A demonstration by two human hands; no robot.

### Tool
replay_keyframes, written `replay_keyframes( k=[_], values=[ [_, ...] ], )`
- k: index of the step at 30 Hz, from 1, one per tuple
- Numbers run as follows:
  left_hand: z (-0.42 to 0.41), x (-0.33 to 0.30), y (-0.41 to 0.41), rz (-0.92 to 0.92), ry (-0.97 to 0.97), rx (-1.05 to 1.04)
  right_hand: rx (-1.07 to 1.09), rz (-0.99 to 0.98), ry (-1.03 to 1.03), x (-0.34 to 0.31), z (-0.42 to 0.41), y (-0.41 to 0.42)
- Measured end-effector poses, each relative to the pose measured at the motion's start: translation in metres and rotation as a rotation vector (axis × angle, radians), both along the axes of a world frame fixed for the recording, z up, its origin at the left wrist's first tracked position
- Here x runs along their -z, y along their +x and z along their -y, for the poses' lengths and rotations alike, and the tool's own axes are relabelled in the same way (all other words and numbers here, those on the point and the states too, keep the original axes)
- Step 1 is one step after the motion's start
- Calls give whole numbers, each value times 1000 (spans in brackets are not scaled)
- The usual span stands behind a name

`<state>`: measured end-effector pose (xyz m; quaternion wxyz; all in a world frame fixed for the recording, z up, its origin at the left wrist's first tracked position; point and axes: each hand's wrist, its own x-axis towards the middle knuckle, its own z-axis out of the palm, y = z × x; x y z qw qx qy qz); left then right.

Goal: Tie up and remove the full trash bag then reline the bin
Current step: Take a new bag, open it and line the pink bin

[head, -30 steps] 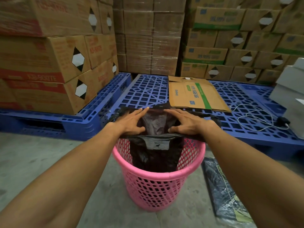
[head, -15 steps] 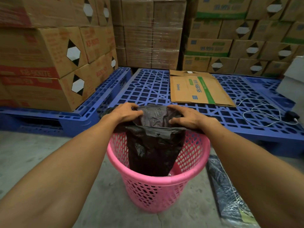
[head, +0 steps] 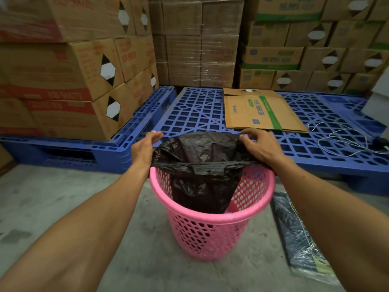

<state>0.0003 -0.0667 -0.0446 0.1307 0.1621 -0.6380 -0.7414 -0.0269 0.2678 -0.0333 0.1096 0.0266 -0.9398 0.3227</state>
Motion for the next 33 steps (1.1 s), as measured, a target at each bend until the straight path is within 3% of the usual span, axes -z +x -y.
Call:
replay_keyframes(
  k=[4,5,8,10,12,15,17,22,25,26,28,30,33],
  values=[
    [-3,-11,12,53,-200,-51,-166,115,106,-1,5,13],
    [-1,-14,14,84,-136,-50,-186,166,114,-1,4,16],
    [12,-11,24,149,359,36,-177,271,-26,-2,-1,28],
    [16,1,28,161,505,55,-163,302,-96,-3,-2,33],
    [9,4,34,133,439,-1,-151,296,-117,-3,-2,35],
    [-4,-6,35,10,158,-125,-116,265,-101,-2,-1,37],
    [-5,-12,36,-47,23,-30,-100,256,-109,0,-2,38],
    [0,0,53,124,224,285,-82,339,-118,-3,-2,41],
    [-5,6,56,51,286,-4,-62,367,-111,-4,1,45],
    [-7,6,56,24,226,-146,-45,366,-94,-4,3,46],
    [-12,9,58,24,-146,-317,10,360,-71,-3,3,48],
    [-15,13,65,-17,-463,-259,78,355,-74,0,1,50],
    [-6,9,66,-80,-557,10,124,323,-44,4,-1,50]
  ],
)
